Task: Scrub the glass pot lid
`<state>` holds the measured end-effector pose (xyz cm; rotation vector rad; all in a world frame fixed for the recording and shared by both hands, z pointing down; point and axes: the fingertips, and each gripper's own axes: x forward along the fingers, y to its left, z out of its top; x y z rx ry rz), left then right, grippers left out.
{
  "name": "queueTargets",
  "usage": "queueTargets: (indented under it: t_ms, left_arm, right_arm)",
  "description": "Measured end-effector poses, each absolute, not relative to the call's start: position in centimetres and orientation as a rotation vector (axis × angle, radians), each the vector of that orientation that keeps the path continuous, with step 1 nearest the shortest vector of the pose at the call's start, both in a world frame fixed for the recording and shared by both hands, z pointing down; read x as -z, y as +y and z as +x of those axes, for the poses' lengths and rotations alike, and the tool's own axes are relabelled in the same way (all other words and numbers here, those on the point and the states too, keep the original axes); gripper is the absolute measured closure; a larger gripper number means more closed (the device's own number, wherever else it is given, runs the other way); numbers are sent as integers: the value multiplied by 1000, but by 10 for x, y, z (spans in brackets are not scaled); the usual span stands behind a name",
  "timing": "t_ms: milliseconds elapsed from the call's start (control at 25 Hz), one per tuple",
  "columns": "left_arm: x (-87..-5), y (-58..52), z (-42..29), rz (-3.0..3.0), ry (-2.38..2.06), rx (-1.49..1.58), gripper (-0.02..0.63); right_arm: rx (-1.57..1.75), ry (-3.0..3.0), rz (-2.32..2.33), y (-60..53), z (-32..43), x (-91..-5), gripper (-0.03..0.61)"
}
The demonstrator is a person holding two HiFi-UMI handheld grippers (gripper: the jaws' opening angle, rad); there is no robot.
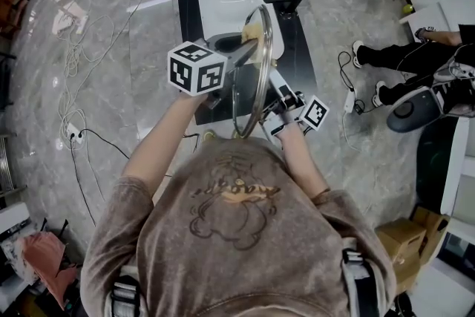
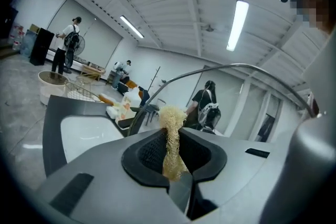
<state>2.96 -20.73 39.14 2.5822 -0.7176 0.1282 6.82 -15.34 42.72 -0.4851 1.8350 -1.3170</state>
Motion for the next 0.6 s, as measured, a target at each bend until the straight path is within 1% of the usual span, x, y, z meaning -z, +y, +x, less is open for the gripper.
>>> queueTargets:
  t_ms: [280, 600]
  left_arm:
    - [-435, -240, 9, 2516, -870, -256, 549]
    - [-493, -211, 8, 2423, -817, -379, 549]
  right_arm:
    - [1332, 1853, -458, -147, 59, -426, 403]
    - [1330, 1855, -467, -149, 61, -427, 403]
